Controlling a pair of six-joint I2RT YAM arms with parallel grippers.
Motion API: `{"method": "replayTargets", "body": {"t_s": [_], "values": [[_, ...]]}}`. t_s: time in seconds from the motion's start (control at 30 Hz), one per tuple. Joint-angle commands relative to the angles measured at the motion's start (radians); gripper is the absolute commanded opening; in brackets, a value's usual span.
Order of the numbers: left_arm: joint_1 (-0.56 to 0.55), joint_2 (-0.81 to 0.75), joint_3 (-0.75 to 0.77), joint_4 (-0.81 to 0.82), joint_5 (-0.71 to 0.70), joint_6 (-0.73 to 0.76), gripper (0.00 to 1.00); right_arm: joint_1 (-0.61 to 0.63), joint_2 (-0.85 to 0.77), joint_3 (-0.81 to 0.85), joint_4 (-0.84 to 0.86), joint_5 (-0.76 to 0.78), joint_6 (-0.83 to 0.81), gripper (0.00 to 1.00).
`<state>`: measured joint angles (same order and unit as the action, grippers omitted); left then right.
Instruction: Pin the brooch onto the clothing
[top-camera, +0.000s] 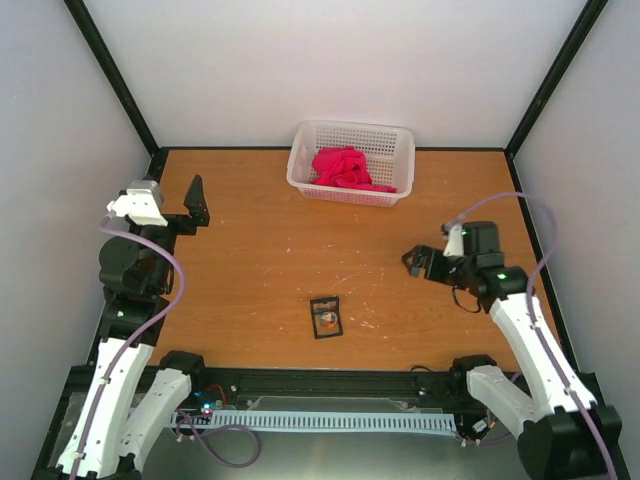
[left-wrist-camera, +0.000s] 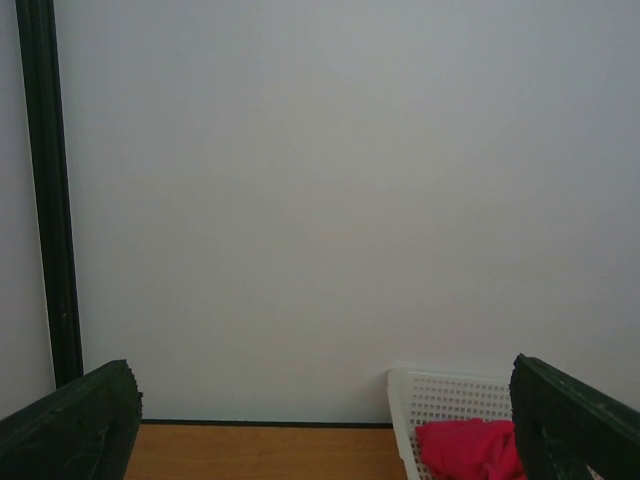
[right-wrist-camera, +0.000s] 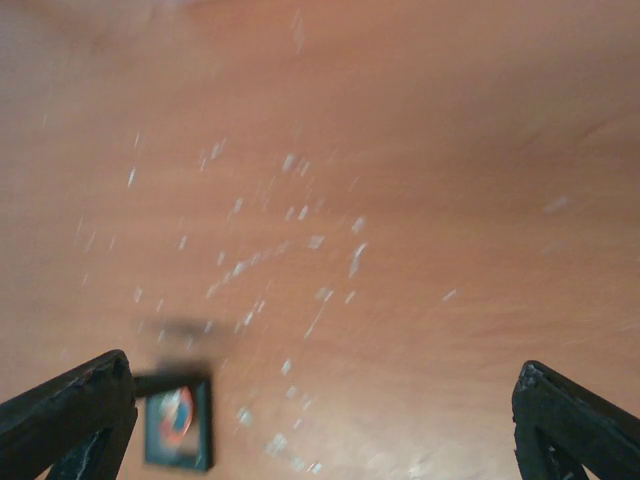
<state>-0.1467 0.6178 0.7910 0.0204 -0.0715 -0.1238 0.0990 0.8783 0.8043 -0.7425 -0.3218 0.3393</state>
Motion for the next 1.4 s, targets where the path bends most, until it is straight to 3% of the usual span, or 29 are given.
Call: {"method": "replayTargets", "body": {"t_s": [0.0,0.37,0.57,1.07,1.37], "values": [[0.015,-0.008,-0.004,0.063,0.018,-0.024,1.0,0.135,0.066,-0.121,0.14,-0.192,0.138,1.0],[0.019,-0.011,-0.012,0.092,0.053,-0.037,1.0,0.573,0.383,-0.191,0.427,-0.228,0.355,1.0],[0.02,-0.02,-0.013,0.097,0.052,-0.037,1.0,0.729,0.536,-0.159,0.572,-0.184,0.428,1.0],[-0.002,-0.039,-0.013,0.095,0.038,-0.033,1.0,0.848,0.701,-0.045,0.615,-0.067,0.477,1.0],[-0.007,-0.046,-0.013,0.093,0.029,-0.032,1.0,0.917,0.963,0.242,0.585,-0.049,0.455,1.0]]}}
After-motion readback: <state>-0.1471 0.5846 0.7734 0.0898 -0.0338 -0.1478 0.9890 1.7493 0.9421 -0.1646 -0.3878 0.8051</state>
